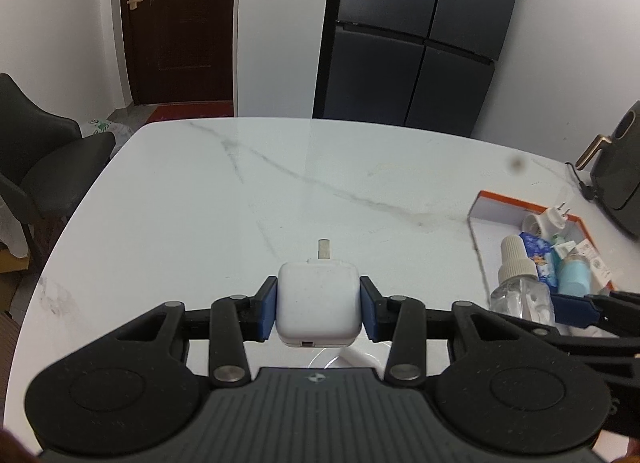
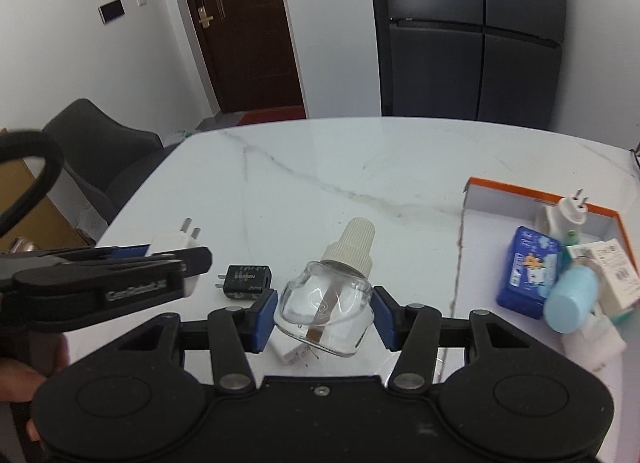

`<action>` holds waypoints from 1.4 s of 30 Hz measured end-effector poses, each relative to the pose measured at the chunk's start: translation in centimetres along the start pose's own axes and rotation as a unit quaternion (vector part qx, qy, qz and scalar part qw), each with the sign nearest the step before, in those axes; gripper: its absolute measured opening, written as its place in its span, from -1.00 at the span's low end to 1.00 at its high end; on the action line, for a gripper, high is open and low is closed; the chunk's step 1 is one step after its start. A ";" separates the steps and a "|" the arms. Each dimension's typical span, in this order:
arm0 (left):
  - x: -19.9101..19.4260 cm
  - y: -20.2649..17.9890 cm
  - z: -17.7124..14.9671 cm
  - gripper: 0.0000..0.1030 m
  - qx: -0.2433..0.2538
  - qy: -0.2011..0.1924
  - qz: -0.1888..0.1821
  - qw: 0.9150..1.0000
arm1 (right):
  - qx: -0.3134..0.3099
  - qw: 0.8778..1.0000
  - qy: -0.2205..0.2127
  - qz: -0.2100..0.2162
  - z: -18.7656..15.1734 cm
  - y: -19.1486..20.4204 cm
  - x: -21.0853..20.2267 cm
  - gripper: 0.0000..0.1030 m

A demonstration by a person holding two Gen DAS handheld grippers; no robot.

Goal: Organize rigid objects
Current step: 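Carry the cube charger in the left tool while the right tool carries the glass bottle to the tray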

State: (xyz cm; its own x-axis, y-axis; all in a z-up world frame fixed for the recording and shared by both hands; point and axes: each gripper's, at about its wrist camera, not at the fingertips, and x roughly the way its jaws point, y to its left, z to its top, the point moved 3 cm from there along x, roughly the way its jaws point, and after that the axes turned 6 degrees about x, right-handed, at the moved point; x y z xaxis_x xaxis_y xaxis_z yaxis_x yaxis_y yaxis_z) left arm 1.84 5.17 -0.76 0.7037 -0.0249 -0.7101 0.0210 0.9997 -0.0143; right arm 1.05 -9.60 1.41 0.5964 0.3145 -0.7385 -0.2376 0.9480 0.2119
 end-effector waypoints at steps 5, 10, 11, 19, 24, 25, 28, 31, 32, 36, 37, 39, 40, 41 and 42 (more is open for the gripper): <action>-1.3 -1.7 0.1 -0.19 0.012 -0.006 0.008 1.000 | 0.007 1.000 -0.009 0.006 0.0 -0.4 -2.5 0.20; -2.2 -3.0 -0.1 -0.19 0.019 -0.010 0.012 1.000 | 0.006 1.000 -0.025 0.002 0.3 -0.9 -4.4 0.20; -2.4 -3.2 -0.1 -0.19 0.021 -0.011 0.012 1.000 | 0.007 1.000 -0.028 0.000 0.3 -1.0 -4.9 0.20; -3.4 -4.5 -0.5 -0.19 0.025 -0.015 0.002 1.000 | 0.007 0.999 -0.045 -0.002 0.1 -1.6 -6.8 0.20; -3.8 -5.4 -0.4 -0.19 0.028 -0.020 0.003 0.999 | 0.009 0.999 -0.048 -0.003 -0.1 -2.0 -7.3 0.21; -3.9 -5.5 -0.4 -0.19 0.029 -0.020 0.004 0.999 | 0.009 0.999 -0.049 -0.004 -0.1 -2.0 -7.4 0.21; -4.0 -5.8 -0.5 -0.19 0.029 -0.019 0.004 0.999 | 0.010 0.999 -0.051 -0.004 -0.2 -2.3 -7.6 0.20; -4.2 -6.1 -0.6 -0.19 0.032 -0.018 0.002 0.999 | 0.012 0.999 -0.053 -0.006 -0.3 -2.5 -8.1 0.20; -4.2 -6.2 -0.6 -0.19 0.032 -0.018 0.001 0.999 | 0.013 0.998 -0.054 -0.008 -0.3 -2.6 -8.2 0.20; -4.4 -6.5 -0.8 -0.19 0.032 -0.017 -0.002 0.999 | 0.016 0.998 -0.057 -0.011 -0.4 -3.1 -8.6 0.21; -4.4 -6.6 -0.8 -0.19 0.032 -0.016 -0.003 0.999 | 0.017 0.998 -0.058 -0.011 -0.4 -3.2 -8.7 0.21; -4.4 -7.0 -0.9 -0.19 0.035 -0.015 -0.007 0.999 | 0.019 0.998 -0.059 -0.013 -0.5 -3.4 -8.9 0.20; -4.5 -7.2 -1.0 -0.19 0.037 -0.015 -0.008 0.999 | 0.020 0.998 -0.060 -0.015 -0.5 -3.6 -9.0 0.21; -4.5 -7.4 -1.0 -0.19 0.038 -0.015 -0.009 0.999 | 0.021 0.998 -0.061 -0.016 -0.5 -3.7 -9.1 0.20; -4.6 -7.6 -1.0 -0.19 0.040 -0.015 -0.010 0.999 | 0.022 0.998 -0.061 -0.017 -0.6 -3.8 -9.2 0.20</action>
State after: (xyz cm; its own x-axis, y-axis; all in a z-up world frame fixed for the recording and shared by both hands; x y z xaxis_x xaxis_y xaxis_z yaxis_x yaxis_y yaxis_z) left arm -2.25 -2.27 1.86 0.7230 -0.0452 -0.6894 0.0903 0.9955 0.0295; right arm -3.97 -16.15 7.01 0.6929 0.2827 -0.6634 -0.1831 0.9588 0.2173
